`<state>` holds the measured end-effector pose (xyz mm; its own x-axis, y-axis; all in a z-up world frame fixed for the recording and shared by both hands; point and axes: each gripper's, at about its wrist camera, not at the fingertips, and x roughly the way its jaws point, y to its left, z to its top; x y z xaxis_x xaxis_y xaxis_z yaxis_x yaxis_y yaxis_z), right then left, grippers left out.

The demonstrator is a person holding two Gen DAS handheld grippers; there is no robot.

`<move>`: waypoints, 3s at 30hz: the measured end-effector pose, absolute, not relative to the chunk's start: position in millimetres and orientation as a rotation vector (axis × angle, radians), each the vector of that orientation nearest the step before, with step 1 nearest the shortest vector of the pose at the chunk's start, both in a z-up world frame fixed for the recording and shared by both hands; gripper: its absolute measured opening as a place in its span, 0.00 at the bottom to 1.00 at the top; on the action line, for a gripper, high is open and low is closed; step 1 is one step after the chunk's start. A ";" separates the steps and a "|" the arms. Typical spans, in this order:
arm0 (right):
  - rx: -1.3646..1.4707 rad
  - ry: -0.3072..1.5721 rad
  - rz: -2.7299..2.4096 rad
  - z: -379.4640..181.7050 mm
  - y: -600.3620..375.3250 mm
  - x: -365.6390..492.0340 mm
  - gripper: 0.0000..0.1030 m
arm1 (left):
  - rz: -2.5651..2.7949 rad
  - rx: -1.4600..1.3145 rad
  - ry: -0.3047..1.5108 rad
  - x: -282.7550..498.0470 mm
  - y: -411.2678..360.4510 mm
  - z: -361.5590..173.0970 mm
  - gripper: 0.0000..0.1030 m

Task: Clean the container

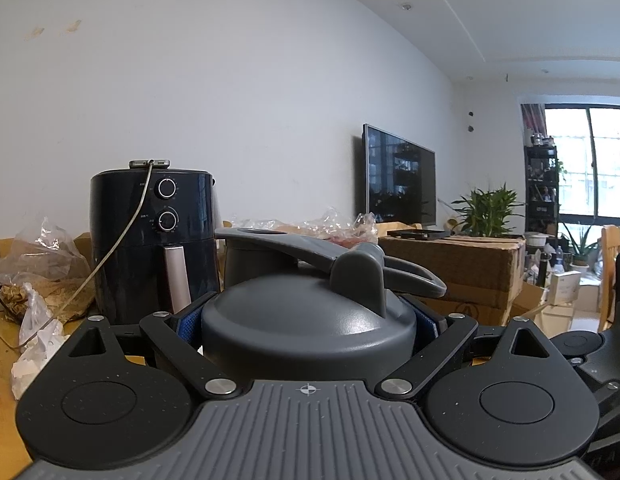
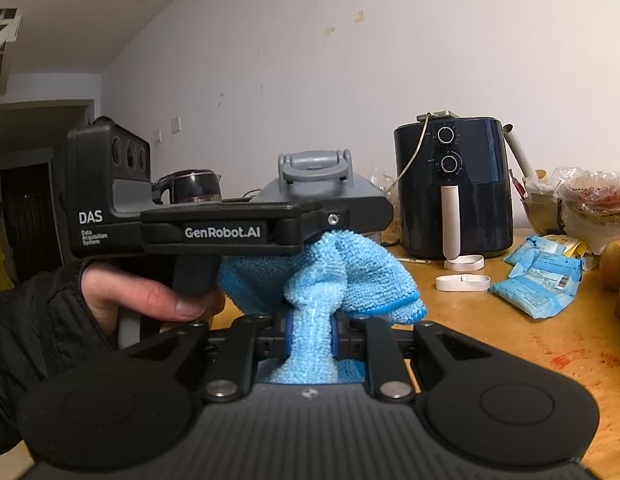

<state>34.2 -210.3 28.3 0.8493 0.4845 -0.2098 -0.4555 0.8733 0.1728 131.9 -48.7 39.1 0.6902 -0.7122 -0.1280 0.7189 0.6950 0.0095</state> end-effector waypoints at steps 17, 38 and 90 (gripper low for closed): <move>0.101 0.279 0.475 32.0 -203.6 37.0 0.13 | -0.811 0.043 0.126 136.3 -43.5 38.7 0.93; 0.176 0.231 0.492 14.8 -236.8 15.6 0.14 | -0.816 0.033 0.128 137.2 -40.5 39.4 0.93; 0.232 0.257 0.427 2.6 -270.7 -16.7 0.14 | -0.061 -0.003 0.074 89.5 -115.2 46.0 1.00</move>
<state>-16.7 -270.7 2.6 0.8790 0.4347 -0.1957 -0.3768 0.8850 0.2735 89.5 -115.2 46.0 0.9954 -0.0608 -0.0743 0.0606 0.9982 -0.0051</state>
